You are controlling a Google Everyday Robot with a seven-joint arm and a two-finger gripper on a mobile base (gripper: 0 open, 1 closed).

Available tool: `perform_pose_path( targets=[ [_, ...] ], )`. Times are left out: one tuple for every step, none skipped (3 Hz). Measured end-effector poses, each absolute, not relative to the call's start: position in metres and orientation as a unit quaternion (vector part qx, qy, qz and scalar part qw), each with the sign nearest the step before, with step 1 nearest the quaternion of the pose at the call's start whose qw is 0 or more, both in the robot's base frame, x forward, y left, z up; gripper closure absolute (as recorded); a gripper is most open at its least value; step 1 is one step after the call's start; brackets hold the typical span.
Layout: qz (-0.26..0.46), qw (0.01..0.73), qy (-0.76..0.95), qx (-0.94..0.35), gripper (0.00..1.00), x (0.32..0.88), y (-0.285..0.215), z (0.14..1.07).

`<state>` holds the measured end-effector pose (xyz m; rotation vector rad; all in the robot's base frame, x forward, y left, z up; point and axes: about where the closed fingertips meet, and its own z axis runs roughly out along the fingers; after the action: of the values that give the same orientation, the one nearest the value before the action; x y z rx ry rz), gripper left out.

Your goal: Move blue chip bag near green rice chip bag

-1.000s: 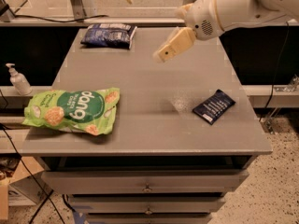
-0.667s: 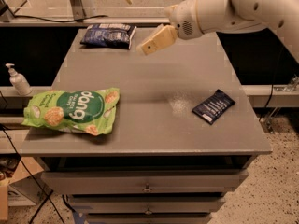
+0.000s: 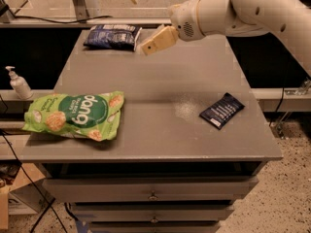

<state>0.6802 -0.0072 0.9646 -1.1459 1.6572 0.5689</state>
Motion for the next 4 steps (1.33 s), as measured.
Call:
perform_pose_path(
  targets=[
    [0.237, 0.507, 0.677, -0.479, 0.0, 0.702, 0.02, 0.957],
    [0.257, 0.508, 0.673, -0.472, 0.0, 0.726, 0.049, 0.942],
    [0.274, 0.509, 0.673, -0.461, 0.0, 0.752, 0.073, 0.925],
    [0.286, 0.521, 0.675, -0.437, 0.0, 0.781, 0.089, 0.91]
  ],
)
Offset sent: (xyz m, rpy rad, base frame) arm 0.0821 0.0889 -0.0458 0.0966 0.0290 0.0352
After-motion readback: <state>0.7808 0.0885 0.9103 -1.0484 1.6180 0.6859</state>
